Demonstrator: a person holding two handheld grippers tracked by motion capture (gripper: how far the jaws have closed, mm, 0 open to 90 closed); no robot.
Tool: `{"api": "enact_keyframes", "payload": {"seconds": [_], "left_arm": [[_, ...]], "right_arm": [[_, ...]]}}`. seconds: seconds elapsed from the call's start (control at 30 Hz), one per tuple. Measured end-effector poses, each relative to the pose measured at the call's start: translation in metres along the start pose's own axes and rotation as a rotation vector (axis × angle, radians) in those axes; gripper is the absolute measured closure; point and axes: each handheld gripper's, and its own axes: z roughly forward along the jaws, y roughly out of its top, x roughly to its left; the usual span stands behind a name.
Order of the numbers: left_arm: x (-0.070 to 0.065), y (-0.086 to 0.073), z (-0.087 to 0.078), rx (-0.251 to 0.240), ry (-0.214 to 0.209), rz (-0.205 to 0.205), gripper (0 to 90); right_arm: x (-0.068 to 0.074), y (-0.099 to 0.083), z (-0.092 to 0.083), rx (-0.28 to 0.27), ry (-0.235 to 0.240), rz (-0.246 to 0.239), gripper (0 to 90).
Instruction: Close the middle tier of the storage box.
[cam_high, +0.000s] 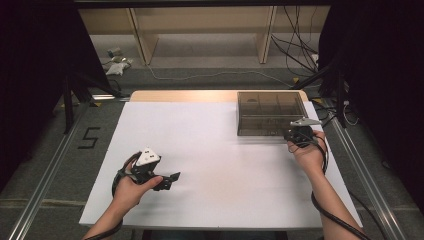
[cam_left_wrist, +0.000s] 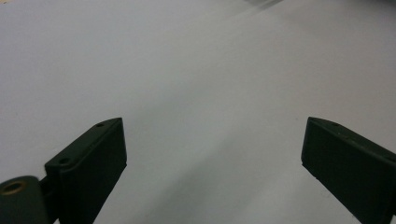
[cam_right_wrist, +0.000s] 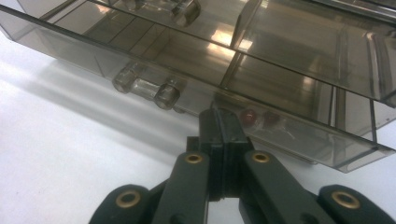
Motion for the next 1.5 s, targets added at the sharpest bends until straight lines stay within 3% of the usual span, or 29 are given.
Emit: {"api": "enact_keyframes", "payload": {"seconds": [1.5], "left_arm": [[0.001, 0.000, 0.002, 0.008, -0.006, -0.006, 6.9]], "right_arm": [[-0.001, 0.011, 0.020, 0.004, 0.004, 0.023, 90.0]]}}
